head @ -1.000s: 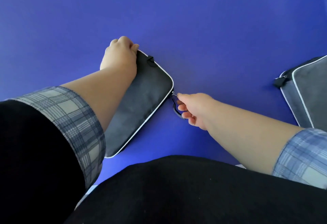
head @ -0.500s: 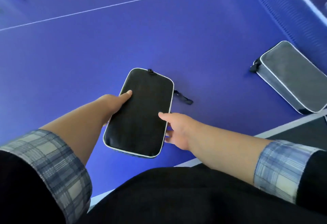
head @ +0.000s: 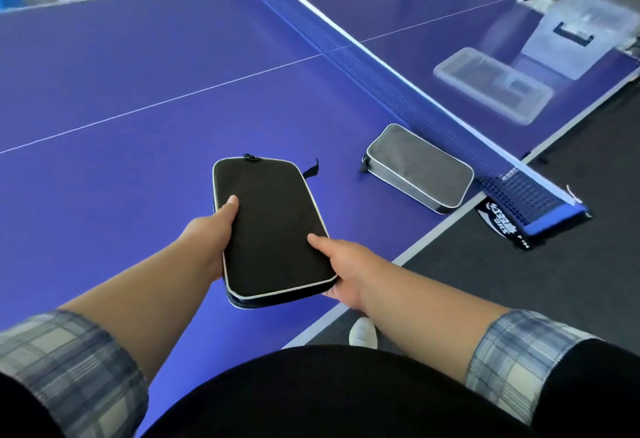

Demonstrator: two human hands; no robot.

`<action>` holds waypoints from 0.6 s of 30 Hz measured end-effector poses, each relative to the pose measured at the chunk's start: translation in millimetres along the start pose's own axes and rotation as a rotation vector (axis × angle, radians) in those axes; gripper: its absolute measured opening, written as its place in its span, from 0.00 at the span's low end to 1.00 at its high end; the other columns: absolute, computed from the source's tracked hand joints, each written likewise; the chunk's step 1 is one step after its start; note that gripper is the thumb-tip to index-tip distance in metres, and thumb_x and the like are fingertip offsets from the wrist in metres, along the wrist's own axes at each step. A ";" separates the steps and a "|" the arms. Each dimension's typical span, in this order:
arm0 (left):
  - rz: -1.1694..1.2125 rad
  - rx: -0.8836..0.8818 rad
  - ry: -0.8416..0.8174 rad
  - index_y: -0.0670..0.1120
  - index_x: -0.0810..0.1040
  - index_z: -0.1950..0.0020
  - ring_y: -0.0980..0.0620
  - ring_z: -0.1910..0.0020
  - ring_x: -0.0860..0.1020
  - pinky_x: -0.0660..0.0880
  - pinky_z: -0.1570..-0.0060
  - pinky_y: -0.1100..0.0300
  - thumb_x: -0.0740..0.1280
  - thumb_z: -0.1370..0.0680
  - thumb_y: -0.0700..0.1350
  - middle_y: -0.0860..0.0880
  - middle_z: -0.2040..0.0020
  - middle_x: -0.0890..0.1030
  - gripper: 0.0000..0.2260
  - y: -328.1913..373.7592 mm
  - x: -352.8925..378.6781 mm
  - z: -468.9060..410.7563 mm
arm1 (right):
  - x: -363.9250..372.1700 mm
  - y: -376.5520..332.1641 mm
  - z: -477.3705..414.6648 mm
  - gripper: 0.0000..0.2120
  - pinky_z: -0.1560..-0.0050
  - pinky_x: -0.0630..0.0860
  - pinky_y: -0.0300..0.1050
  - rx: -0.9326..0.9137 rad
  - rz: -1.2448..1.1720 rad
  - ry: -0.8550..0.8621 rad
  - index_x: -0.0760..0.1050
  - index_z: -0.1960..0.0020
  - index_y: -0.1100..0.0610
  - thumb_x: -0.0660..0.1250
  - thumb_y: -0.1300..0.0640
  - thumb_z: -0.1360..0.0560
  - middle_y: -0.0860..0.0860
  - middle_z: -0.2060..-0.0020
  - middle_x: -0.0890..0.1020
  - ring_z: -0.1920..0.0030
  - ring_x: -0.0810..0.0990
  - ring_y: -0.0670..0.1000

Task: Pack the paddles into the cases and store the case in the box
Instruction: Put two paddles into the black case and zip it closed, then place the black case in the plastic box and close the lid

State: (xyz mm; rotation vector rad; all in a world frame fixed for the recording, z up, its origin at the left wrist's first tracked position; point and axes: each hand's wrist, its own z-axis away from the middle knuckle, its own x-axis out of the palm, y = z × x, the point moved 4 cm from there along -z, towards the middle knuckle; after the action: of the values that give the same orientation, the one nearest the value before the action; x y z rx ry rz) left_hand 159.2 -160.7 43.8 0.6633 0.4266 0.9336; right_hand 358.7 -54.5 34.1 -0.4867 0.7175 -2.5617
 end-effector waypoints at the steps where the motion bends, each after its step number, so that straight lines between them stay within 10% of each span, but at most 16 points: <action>1: 0.013 0.006 0.004 0.44 0.79 0.48 0.44 0.66 0.85 0.81 0.68 0.49 0.73 0.30 0.62 0.47 0.60 0.86 0.23 2.7 10.5 2.6 | -7.8 -4.4 3.4 0.12 0.53 0.84 0.50 0.009 -0.045 0.008 0.80 0.44 0.57 0.74 0.53 0.25 0.53 0.55 0.88 0.54 0.88 0.53; 8: 0.110 0.027 0.069 0.50 0.75 0.48 0.45 0.58 0.83 0.80 0.66 0.53 0.69 0.31 0.66 0.50 0.52 0.83 0.22 15.9 122.8 11.5 | -73.2 -38.5 6.5 0.15 0.62 0.84 0.50 -0.044 -0.526 0.026 0.79 0.41 0.57 0.75 0.56 0.26 0.57 0.52 0.88 0.55 0.88 0.57; 18: 0.289 -0.031 0.114 0.50 0.78 0.49 0.48 0.63 0.85 0.81 0.64 0.52 0.75 0.35 0.63 0.51 0.54 0.85 0.23 26.0 290.4 -12.8 | -237.9 -143.5 -36.4 0.16 0.53 0.83 0.51 -0.201 -0.333 -0.111 0.76 0.37 0.49 0.65 0.64 0.20 0.51 0.44 0.86 0.46 0.86 0.53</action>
State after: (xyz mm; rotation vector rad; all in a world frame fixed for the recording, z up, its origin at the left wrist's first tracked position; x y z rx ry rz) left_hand 291.6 99.2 36.3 0.6562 0.4227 1.2543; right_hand 499.1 188.0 34.0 -0.8721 0.9256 -2.7491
